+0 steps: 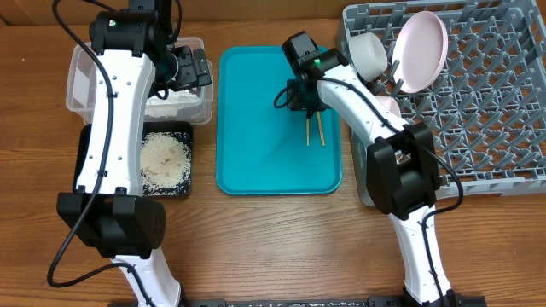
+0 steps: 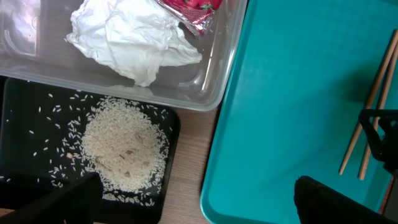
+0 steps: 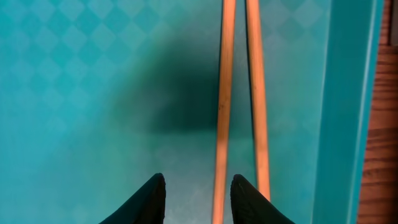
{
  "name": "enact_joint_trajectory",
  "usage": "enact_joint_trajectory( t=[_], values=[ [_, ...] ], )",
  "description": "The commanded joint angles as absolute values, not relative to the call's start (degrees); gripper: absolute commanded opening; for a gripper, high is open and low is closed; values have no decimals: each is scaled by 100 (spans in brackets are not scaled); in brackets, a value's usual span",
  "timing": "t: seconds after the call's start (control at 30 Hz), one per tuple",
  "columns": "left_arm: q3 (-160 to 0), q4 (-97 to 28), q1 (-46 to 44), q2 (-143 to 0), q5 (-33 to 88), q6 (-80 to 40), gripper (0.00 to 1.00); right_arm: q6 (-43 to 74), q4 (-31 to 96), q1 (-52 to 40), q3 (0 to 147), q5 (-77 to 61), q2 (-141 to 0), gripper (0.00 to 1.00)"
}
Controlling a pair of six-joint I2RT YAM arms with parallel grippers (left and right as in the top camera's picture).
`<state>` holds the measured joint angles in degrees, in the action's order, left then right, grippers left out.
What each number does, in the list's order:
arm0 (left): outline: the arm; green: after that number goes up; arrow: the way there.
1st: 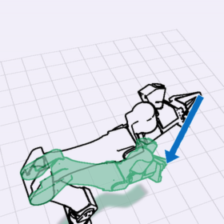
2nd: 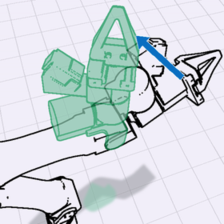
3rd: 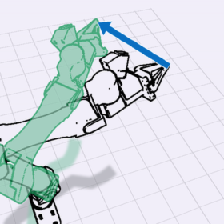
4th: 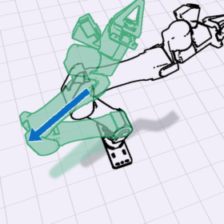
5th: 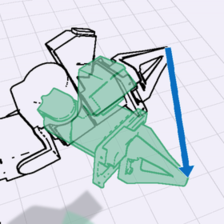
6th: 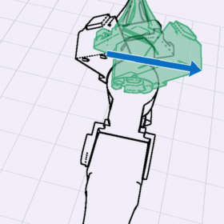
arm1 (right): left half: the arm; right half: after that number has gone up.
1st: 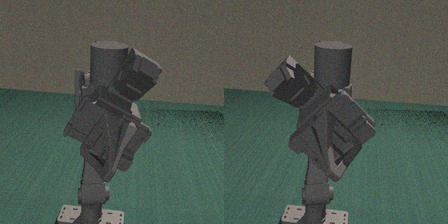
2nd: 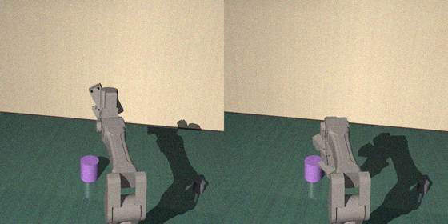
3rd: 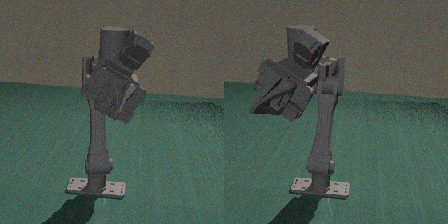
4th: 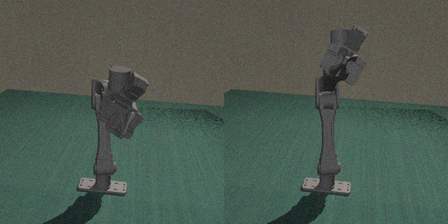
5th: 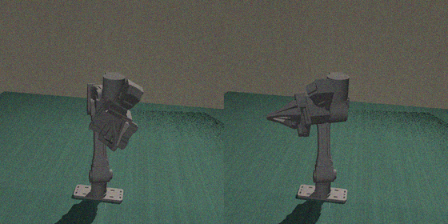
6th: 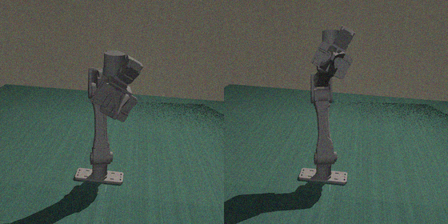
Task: Sort waste into correct bins and load items into the dishwasher
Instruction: 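Grasp one wooden chopstick on the teal tray with the right gripper, then carry the chopstick into the dish rack and release it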
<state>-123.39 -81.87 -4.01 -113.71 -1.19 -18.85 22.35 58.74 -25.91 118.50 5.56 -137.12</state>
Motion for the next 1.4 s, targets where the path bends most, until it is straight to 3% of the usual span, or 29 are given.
enact_joint_trajectory(
  t=[0.0,0.43,0.53,0.67,1.0,1.37],
  values=[
    [-12470,-8187,-377,-11347,-193,-1800,100,2285,5811,-2576,11764,642,-13843,36],
    [-12470,-8187,-377,-11347,-193,-1800,100,2429,5710,-2565,11577,639,-14059,31],
    [-12470,-8187,-377,-11347,-193,-1800,100,2432,5763,-2565,11577,635,-14059,24],
    [-12470,-8187,-377,-11347,-191,-1800,100,2436,5841,-2571,11577,631,-14059,4],
    [-12470,-8187,-377,-11347,-193,-1800,100,2355,6333,-2571,12252,596,-13839,4],
    [-12470,-8187,-377,-11347,-193,-1800,100,1603,8053,-2272,14595,781,-12672,4]
  ],
)
